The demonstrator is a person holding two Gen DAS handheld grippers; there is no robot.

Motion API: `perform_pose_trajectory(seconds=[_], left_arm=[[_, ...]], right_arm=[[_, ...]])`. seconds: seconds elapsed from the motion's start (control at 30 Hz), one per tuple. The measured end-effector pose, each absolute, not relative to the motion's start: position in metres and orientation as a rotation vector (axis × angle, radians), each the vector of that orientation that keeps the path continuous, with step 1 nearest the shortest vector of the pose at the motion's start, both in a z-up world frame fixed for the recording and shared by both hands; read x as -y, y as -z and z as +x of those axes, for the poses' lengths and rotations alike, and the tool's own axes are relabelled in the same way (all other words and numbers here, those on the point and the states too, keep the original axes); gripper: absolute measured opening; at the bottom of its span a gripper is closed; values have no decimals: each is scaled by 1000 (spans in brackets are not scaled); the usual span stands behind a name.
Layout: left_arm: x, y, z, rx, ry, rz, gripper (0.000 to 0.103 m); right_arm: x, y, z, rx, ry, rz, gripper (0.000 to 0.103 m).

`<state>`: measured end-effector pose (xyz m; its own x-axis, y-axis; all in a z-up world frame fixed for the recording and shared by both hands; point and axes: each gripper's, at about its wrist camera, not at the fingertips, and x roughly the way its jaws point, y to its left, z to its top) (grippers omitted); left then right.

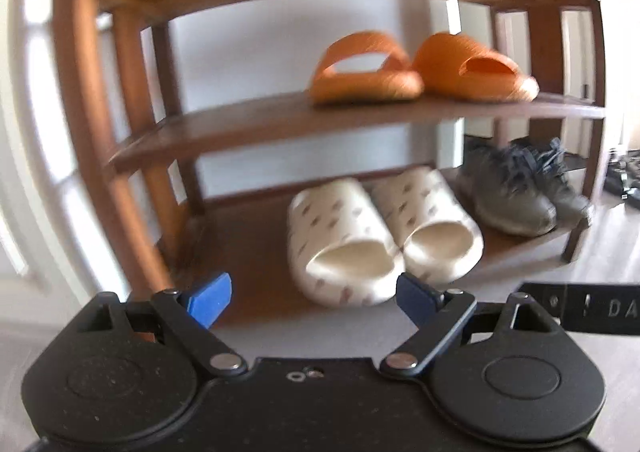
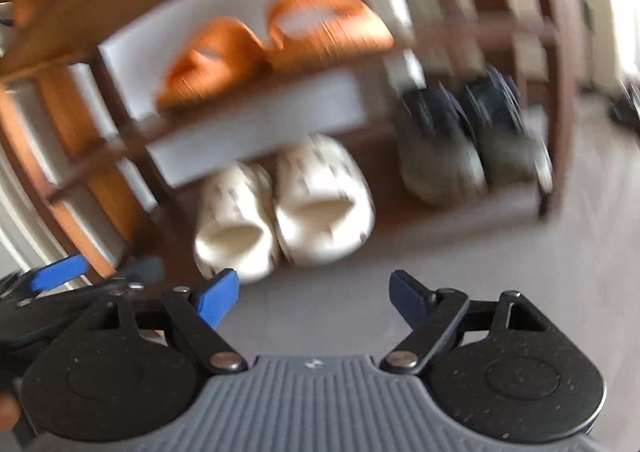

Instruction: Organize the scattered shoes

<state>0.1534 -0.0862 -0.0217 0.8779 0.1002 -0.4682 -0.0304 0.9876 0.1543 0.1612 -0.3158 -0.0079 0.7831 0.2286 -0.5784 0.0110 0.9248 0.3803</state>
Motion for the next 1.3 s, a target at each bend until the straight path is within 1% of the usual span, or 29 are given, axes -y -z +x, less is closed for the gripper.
perform_pose_trajectory(seconds=[0.17,0.3,0.53,0.7,1.3], left_arm=[[60,35,132,-550,-89,97,90],[49,35,126,-567,-83,98,90],[46,21,122,-542,-67,76,90],[46,21,121,-545,-64,62,90],[61,21,121,-550,-31,62,90]], right_arm=[[288,44,137,-727,-27,332,86],[278,55,127,-764,-16,363,86],[256,51,122,-757,-35,338,87],[247,48,122,-751,-50,310,87],[258,53,120,-765,-21,317,87]])
